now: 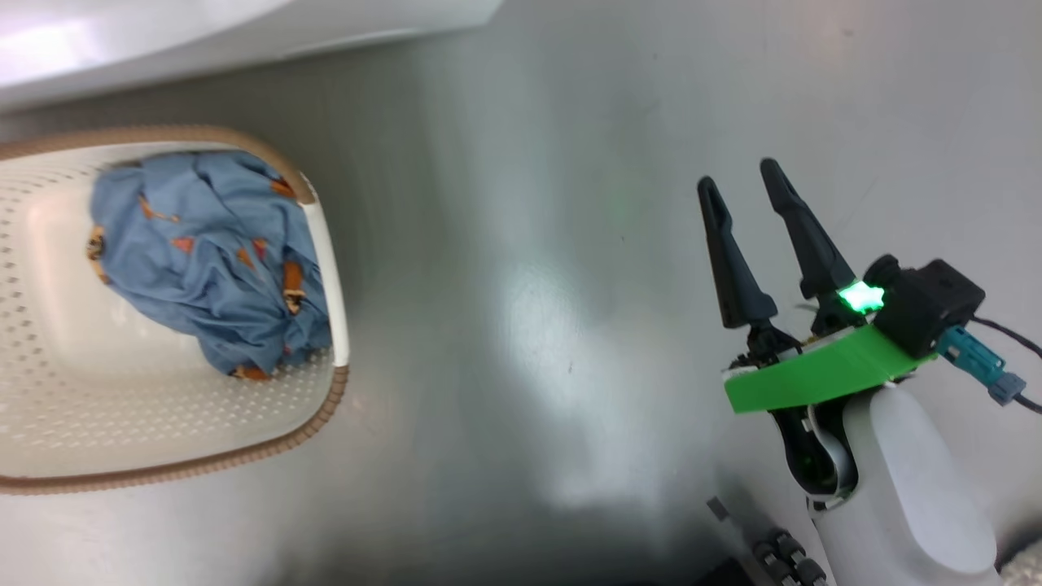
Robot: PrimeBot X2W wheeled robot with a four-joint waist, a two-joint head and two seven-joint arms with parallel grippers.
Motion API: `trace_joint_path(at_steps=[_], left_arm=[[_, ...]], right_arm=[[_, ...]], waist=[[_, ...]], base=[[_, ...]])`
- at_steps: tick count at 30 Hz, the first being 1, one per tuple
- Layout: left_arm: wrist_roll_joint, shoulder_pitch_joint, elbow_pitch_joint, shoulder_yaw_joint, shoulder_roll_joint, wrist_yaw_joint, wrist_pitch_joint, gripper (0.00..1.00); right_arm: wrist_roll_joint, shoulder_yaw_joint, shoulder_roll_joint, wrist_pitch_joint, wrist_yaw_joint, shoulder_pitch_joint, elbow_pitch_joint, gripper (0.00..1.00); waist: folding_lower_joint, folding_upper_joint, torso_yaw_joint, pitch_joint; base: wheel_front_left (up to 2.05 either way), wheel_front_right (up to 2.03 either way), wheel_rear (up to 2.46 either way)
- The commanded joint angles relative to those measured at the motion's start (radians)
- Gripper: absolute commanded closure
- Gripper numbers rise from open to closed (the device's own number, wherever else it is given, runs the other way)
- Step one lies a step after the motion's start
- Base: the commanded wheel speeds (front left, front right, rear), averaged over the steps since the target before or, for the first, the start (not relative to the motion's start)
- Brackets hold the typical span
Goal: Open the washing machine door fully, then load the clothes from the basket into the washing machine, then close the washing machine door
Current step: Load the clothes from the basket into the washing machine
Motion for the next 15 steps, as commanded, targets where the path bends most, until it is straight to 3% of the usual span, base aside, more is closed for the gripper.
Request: trace_joint_path(at_steps=[1, 8, 15], left_arm=[[0.0, 0.029, -0.038, 0.012, 0.049, 0.005, -0.011, 0.0], [-0.016, 0.239, -0.18, 0.007, 0.011, 0.028, -0.079, 0.0], [-0.031, 0.469, -0.35, 0.002, -0.019, 0.078, -0.109, 0.0]], right_arm=[[-0.004, 0.017, 0.001, -0.005, 0.003, 0.06, -0.013, 0.0], [-0.01, 0.005, -0.013, -0.005, 0.003, 0.088, 0.0, 0.0], [-0.015, 0.009, -0.011, -0.005, 0.003, 0.108, 0.012, 0.0]], waist=[[0.0001, 0.0, 0.037, -0.053], [0.0001, 0.0, 0.068, -0.142], [0.0001, 0.0, 0.082, -0.23]], base=[[0.0, 0.0, 0.0], [0.0, 0.0, 0.0], [0.0, 0.0, 0.0]])
